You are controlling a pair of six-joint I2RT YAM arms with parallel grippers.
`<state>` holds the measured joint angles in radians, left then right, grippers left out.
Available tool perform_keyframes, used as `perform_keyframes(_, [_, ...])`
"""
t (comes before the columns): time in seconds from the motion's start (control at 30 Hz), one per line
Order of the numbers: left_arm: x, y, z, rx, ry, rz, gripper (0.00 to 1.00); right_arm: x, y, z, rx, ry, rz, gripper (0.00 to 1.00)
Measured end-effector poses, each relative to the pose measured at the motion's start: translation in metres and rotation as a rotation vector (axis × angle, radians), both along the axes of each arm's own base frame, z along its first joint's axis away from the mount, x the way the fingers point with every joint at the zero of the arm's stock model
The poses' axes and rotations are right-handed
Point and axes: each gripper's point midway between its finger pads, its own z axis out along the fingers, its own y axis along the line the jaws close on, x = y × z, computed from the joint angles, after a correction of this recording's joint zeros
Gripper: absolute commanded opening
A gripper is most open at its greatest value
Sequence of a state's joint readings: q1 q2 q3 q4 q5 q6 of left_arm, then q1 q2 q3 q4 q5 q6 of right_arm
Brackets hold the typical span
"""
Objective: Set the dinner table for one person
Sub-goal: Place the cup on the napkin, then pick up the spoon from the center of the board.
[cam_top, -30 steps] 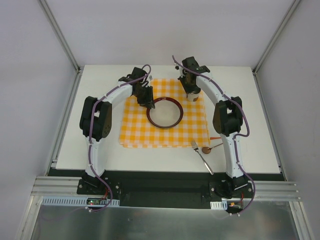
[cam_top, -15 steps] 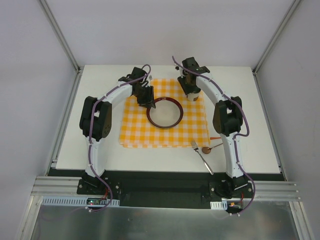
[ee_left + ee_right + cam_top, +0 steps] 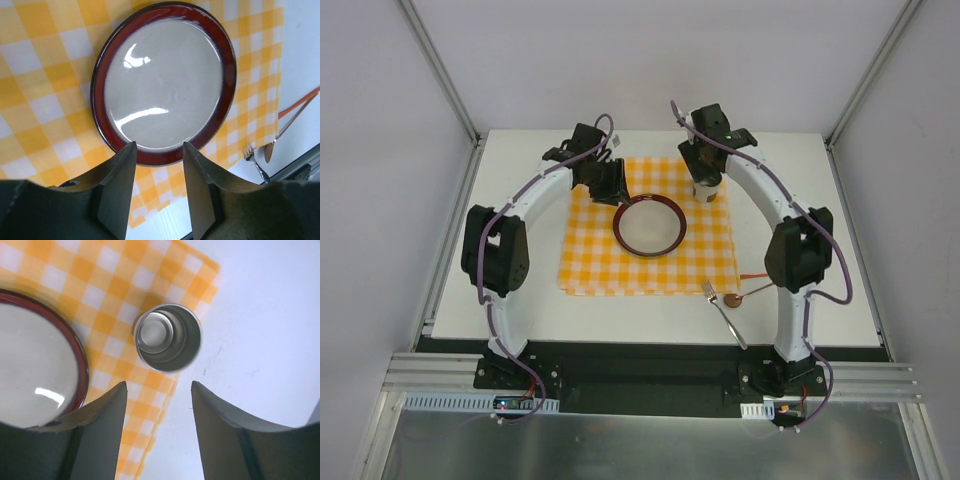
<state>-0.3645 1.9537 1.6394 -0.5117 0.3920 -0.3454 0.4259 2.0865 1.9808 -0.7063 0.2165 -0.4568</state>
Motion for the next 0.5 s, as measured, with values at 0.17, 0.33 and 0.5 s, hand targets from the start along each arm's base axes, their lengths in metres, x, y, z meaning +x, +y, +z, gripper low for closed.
perform_keyframes(0.17, [-0.014,0.004,0.038,-0.030,-0.071,-0.004,0.42,-0.025,0.003,0.080,0.080,-0.161,-0.017,0.52])
perform_keyframes(0.33, [-0.032,-0.003,0.052,-0.062,-0.100,-0.036,0.43,-0.057,-0.002,0.098,0.181,-0.203,-0.076,0.32])
perform_keyframes(0.5, [-0.059,-0.012,0.024,-0.068,-0.037,-0.080,0.42,-0.093,-0.007,0.017,0.202,-0.025,-0.153,0.18])
